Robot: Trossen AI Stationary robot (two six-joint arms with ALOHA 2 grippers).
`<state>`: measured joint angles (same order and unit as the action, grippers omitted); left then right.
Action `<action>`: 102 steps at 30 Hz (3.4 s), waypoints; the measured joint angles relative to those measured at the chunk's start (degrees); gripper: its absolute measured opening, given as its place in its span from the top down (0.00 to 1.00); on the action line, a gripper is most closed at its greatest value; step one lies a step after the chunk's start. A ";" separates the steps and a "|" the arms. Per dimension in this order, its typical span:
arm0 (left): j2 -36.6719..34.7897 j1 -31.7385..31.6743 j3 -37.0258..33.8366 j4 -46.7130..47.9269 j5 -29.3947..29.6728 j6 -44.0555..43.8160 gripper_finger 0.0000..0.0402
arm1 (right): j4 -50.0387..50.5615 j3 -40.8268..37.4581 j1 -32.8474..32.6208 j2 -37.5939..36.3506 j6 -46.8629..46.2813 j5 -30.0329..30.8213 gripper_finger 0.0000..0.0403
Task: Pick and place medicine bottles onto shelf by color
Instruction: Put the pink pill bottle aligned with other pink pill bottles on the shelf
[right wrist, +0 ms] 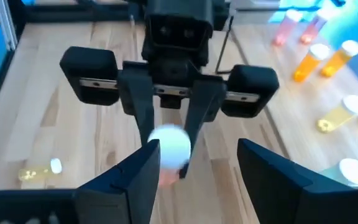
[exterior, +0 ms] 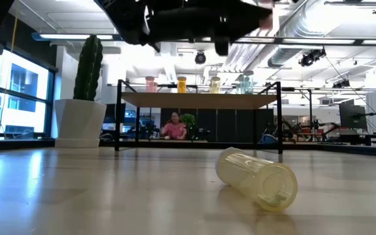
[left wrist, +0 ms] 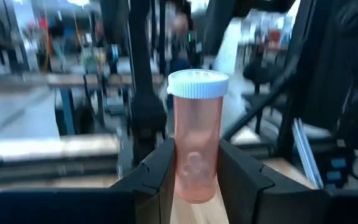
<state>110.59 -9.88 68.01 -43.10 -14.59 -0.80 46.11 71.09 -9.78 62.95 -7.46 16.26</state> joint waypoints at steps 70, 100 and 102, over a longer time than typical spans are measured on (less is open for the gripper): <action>0.00 0.51 -0.02 -16.87 6.47 5.55 0.77 | -12.39 -2.99 -2.40 -0.39 3.64 7.65 0.74; -1.74 0.21 0.04 11.12 6.23 0.11 0.47 | -4.18 -3.02 -2.38 -0.01 -7.48 7.46 0.79; -3.09 0.19 0.06 16.53 6.23 0.87 0.47 | -2.03 -3.02 -2.38 0.44 -10.29 7.25 0.79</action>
<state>107.50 -9.69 68.07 -26.57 -8.36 0.07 44.08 68.07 -12.16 63.39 -17.75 23.51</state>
